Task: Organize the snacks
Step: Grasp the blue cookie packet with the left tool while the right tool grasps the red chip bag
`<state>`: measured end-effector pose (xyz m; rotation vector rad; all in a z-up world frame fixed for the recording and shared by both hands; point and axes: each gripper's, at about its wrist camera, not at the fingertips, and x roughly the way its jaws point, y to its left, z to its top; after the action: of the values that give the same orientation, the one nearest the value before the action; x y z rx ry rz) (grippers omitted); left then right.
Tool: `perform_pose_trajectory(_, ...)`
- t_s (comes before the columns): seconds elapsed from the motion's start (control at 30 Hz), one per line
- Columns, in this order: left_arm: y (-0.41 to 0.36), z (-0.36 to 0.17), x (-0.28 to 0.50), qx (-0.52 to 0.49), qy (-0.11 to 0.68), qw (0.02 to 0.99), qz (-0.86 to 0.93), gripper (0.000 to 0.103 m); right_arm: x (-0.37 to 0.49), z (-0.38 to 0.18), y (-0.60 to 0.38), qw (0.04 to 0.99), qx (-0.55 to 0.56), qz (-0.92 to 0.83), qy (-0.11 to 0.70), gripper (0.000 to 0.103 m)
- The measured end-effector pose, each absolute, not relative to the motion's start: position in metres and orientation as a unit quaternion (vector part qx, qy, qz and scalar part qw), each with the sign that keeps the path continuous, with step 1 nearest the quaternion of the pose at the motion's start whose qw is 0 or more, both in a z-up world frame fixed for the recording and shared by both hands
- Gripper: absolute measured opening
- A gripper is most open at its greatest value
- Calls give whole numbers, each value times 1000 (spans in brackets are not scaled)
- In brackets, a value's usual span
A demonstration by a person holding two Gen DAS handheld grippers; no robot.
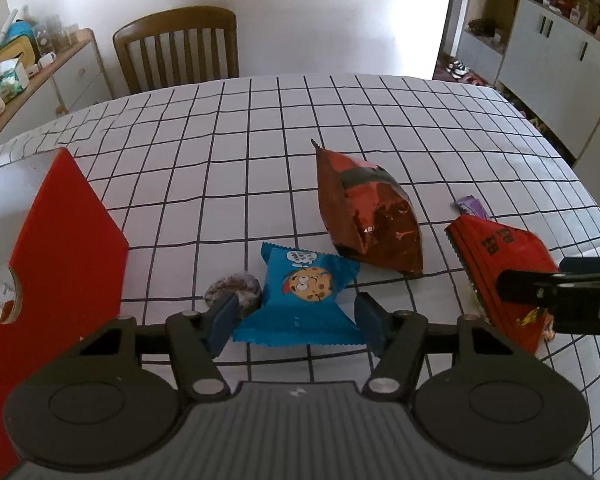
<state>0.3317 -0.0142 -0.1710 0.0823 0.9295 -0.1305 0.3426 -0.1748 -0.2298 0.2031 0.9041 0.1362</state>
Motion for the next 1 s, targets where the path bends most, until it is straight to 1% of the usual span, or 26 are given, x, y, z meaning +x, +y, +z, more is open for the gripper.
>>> perform_pose_trajectory(0.07,-13,-169,332,36,449,891,-58,58,344,-233,-174,890,105,66,438,89)
perform_pose_trajectory(0.13,-12,-169,331,33,451,890,-56,57,345,-233,-173,889,109,67,440,87)
perform_pose_trajectory(0.23,-11,-168,329,32,455,888,-55,53,343,-231,-170,888,113,75,439,77)
perform_pose_trajectory(0.3,-9,-166,326,27,456,888,-58,53,340,-229,-169,889,116,82,435,67)
perform_pose_trajectory(0.33,-9,-165,325,26,456,888,-60,52,339,-228,-168,890,111,79,435,65)
perform_pose_trajectory(0.4,-6,-163,321,20,457,887,-61,50,336,-228,-168,891,108,78,435,58)
perform_pose_trajectory(0.43,-5,-163,318,17,459,886,-63,47,334,-228,-169,891,108,77,434,57)
perform_pose_trajectory(0.47,-4,-162,316,13,461,885,-66,39,332,-228,-169,892,106,76,433,56)
perform_pose_trajectory(0.5,-2,-162,313,10,464,883,-68,35,330,-228,-170,893,103,73,433,55)
perform_pose_trajectory(0.6,1,-162,306,4,470,880,-71,35,322,-226,-174,893,103,74,432,54)
perform_pose_trajectory(1.0,11,-150,262,-28,483,870,-91,35,272,-210,-167,893,99,107,425,53)
